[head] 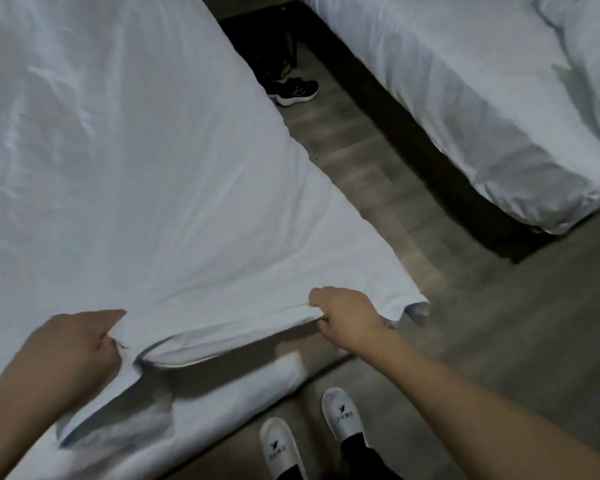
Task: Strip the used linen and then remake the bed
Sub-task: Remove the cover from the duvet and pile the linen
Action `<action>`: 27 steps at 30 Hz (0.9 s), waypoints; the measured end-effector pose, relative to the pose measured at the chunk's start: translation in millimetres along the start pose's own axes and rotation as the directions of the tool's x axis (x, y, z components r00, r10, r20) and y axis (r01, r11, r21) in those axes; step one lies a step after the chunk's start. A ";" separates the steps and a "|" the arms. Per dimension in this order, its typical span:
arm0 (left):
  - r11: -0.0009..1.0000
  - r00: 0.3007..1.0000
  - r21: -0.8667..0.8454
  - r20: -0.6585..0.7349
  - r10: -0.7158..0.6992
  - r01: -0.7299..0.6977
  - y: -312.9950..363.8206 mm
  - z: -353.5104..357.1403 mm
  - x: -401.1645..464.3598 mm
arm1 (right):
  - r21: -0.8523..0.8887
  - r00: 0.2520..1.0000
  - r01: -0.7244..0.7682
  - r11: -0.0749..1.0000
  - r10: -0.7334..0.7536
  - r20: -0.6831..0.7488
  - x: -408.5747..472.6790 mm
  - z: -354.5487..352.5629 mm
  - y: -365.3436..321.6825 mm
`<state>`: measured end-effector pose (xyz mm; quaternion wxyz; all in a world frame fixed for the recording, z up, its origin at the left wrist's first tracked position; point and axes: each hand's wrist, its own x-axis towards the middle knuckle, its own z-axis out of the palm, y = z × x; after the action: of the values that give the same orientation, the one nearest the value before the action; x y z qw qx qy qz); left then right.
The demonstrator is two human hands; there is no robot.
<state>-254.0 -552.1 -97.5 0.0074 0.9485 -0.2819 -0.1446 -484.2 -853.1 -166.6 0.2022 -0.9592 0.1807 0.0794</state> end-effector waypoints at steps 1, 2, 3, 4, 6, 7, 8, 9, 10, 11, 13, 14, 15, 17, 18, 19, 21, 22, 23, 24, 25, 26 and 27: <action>0.985 0.991 0.168 0.130 -0.045 0.023 -21.5 15.3 -2.4 | -0.042 0.989 -0.046 0.998 0.052 0.136 -4.2 19.6 9.5; 0.948 0.963 0.319 0.257 -0.083 -0.003 -35.9 29.1 -6.4 | -0.071 0.970 -0.082 0.994 0.096 0.223 -8.2 35.5 15.9; 0.915 0.917 0.398 0.385 -0.106 -0.061 -43.7 45.1 -14.1 | -0.077 0.954 -0.119 0.990 0.135 0.269 -11.9 44.8 18.2; 0.896 0.893 0.427 0.442 -0.090 -0.121 -44.2 55.9 -23.7 | -0.036 0.946 -0.143 0.989 0.147 0.288 -15.5 52.6 17.7; 0.866 0.862 0.454 0.504 -0.055 -0.211 -36.4 64.4 -39.4 | 0.132 0.956 -0.110 0.985 0.068 0.286 -22.6 59.1 10.9; 0.852 0.873 0.459 0.488 -0.006 -0.251 -33.7 68.1 -44.9 | 0.198 0.962 -0.056 0.979 0.000 0.272 -26.5 59.6 2.0; 0.843 0.865 0.456 0.502 0.022 -0.286 -26.4 67.2 -52.3 | 0.264 0.967 -0.010 0.964 -0.058 0.248 -30.3 59.8 -7.9; 0.835 0.855 0.457 0.517 0.030 -0.306 -21.5 72.5 -56.4 | 0.311 0.966 0.014 0.950 -0.093 0.240 -34.0 59.9 -19.0; 0.830 0.831 0.464 0.556 0.000 -0.310 -17.1 79.2 -58.1 | 0.355 0.962 0.030 0.934 -0.124 0.244 -36.9 63.5 -29.0; 0.816 0.793 0.482 0.607 -0.050 -0.318 -14.2 88.6 -56.0 | 0.355 0.950 0.038 0.934 -0.144 0.279 -37.7 66.6 -37.0; 0.780 0.692 0.531 0.698 -0.183 -0.330 -6.7 103.9 -49.4 | 0.172 0.896 0.048 0.984 -0.119 0.427 -37.0 74.7 -37.3; 0.783 0.670 0.535 0.710 -0.214 -0.317 -2.9 112.3 -43.4 | 0.015 0.853 0.029 0.999 -0.033 0.521 -38.0 79.5 -30.9; 0.792 0.668 0.542 0.703 -0.244 -0.282 3.6 120.8 -39.5 | -0.111 0.801 -0.016 0.994 0.079 0.593 -41.6 79.6 -25.5; 0.849 0.694 0.504 0.668 -0.269 -0.157 26.4 129.5 -39.0 | -0.178 0.754 -0.134 0.975 0.217 0.620 -51.2 78.4 -17.8; 0.896 0.708 0.437 0.658 -0.257 -0.082 39.0 129.6 -43.4 | -0.149 0.757 -0.173 0.974 0.228 0.612 -56.1 73.6 -20.0; 0.940 0.732 0.340 0.646 -0.214 -0.026 50.4 128.0 -50.6 | -0.110 0.775 -0.189 0.976 0.217 0.593 -60.3 65.3 -27.5; 0.983 0.823 0.181 0.557 -0.114 0.014 65.6 113.9 -72.8 | -0.066 0.842 -0.171 0.983 0.181 0.509 -64.8 46.5 -51.4; 0.991 0.877 0.135 0.472 -0.083 0.021 66.8 103.7 -85.6 | -0.037 0.865 -0.154 0.987 0.153 0.478 -65.3 38.0 -67.3; 0.995 0.921 0.090 0.384 -0.068 0.036 63.9 95.1 -98.0 | 0.000 0.878 -0.134 0.991 0.119 0.464 -66.5 30.1 -85.5; 0.997 0.948 0.052 0.312 -0.069 0.055 57.6 88.8 -111.3 | 0.031 0.885 -0.109 0.994 0.083 0.458 -67.4 23.3 -104.6; 0.998 0.967 0.021 0.244 -0.068 0.065 48.2 85.6 -125.2 | 0.052 0.895 -0.075 0.996 0.044 0.444 -68.6 17.8 -125.1; 0.998 0.982 -0.006 0.176 -0.064 0.067 35.6 83.8 -138.8 | 0.068 0.904 -0.041 0.997 0.008 0.428 -70.2 13.3 -145.7; 0.998 0.992 -0.034 0.115 -0.052 0.056 21.0 83.1 -150.6 | 0.080 0.908 -0.019 0.997 -0.016 0.419 -71.0 10.6 -166.4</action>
<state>-408.7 -483.2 -134.4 0.0048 0.9457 -0.2534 -0.2037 -487.5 -684.3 -100.5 0.2756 -0.9105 0.1369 0.2761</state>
